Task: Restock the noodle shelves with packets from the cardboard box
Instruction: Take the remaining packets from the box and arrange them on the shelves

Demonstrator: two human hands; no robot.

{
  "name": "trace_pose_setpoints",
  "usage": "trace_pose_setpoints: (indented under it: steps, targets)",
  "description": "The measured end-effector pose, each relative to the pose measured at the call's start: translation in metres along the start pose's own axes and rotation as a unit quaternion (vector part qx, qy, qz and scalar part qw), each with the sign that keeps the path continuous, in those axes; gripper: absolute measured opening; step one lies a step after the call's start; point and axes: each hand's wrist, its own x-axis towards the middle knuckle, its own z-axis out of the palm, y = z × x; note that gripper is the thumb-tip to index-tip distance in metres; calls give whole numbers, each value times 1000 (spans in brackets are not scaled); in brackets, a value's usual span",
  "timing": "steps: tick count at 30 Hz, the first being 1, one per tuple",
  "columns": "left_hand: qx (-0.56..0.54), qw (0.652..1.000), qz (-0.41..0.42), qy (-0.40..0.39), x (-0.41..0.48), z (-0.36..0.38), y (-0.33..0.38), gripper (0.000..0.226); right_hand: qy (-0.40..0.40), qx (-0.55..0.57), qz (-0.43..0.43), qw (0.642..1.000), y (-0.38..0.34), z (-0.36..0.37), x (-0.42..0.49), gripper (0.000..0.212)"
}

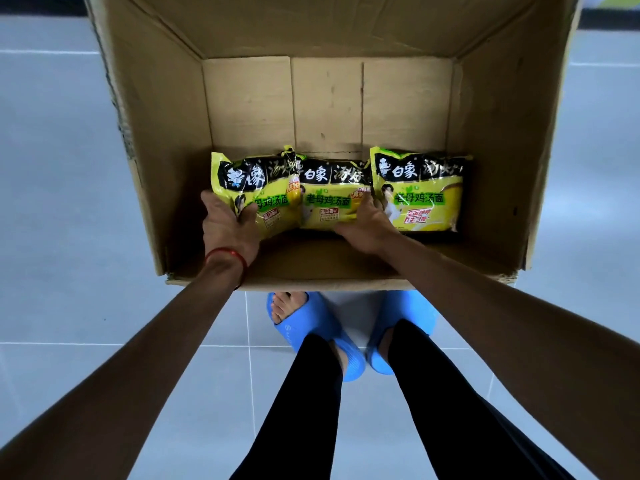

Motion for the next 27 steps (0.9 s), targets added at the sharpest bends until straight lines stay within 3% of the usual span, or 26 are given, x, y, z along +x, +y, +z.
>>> trace_pose_setpoints:
  steps: [10,14,18,22,27]
  targets:
    - [-12,1000,-24,13,5,4,0,45,26,161,31,986,-1,15,17,108]
    - [-5,999,-33,9,11,5,1,43,72,170,76,980,-5,13,24,83]
    - [-19,999,-48,12,15,5,-3,46,121,163,22,979,-8,16,20,38]
    - [-32,998,-52,22,8,-2,-3,48,118,138,-14,983,-15,17,5,43]
    - [-79,995,-47,49,-19,-20,5,45,144,150,-31,978,-13,0,-31,30]
